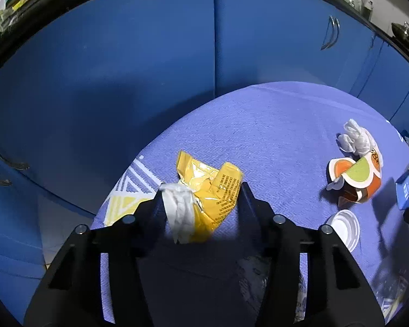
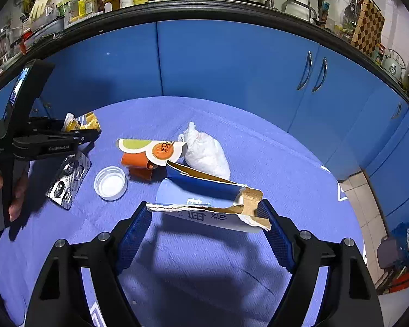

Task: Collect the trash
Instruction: 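Grasp the white tissue with the left tool alongside the yellow wrapper, then carry the wrapper and tissue with the left tool while the right carries the box to the bin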

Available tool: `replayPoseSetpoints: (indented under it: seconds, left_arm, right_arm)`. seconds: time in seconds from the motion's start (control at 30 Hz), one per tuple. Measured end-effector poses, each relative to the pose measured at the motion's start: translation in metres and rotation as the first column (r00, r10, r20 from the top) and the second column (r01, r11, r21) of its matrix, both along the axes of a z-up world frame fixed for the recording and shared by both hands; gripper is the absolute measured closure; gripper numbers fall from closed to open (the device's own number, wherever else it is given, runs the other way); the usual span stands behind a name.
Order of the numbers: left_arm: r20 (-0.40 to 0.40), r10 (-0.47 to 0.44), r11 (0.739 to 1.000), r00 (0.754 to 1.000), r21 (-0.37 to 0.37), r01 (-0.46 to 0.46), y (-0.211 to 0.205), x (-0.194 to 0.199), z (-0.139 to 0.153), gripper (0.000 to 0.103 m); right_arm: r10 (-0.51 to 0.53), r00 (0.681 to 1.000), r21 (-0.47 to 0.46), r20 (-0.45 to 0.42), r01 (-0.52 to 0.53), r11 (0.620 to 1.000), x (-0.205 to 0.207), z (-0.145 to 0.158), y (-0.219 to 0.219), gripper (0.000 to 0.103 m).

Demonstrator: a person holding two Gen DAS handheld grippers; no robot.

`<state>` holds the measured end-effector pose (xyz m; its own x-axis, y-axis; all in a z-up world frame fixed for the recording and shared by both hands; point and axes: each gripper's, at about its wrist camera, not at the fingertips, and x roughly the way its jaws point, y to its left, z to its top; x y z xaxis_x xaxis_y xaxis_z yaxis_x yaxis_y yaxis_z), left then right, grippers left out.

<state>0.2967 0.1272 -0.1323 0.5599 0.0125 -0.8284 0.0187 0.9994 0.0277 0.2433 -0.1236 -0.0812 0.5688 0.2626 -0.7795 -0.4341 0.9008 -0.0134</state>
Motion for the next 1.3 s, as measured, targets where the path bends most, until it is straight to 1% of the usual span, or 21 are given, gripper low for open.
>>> replayPoseSetpoints:
  seconds: [0.1,0.43,0.77,0.9,1.1,1.3]
  left_arm:
    - [0.006,-0.014,1.000,1.000,-0.014,0.014,-0.003,-0.003,0.003,0.055]
    - [0.041,-0.059,0.998,0.997,-0.030,0.060,-0.017,-0.041,0.023,0.055]
    - [0.069,-0.142,0.990,0.987,-0.013,0.143,-0.055,-0.080,0.043,0.055]
    - [0.083,-0.188,0.982,0.979,-0.001,0.189,-0.077,-0.100,0.056,0.055]
    - [0.102,-0.263,0.965,0.959,0.017,0.263,-0.122,-0.122,0.069,0.055]
    - [0.130,-0.337,0.941,0.932,0.035,0.336,-0.164,-0.141,0.084,0.055]
  right_arm:
    - [0.004,1.000,-0.002,0.007,-0.004,1.000,-0.002,0.002,0.001,0.025]
    - [0.003,1.000,-0.003,0.030,-0.003,1.000,-0.022,0.014,-0.006,0.025]
    - [-0.017,0.997,-0.004,0.079,0.017,1.000,-0.054,0.038,-0.028,0.025]
    - [-0.025,0.994,-0.010,0.102,0.027,1.000,-0.071,0.049,-0.040,0.025]
    - [-0.056,0.989,-0.023,0.137,0.059,0.998,-0.098,0.064,-0.066,0.025]
    - [-0.106,0.979,-0.036,0.173,0.114,0.993,-0.125,0.078,-0.101,0.025]
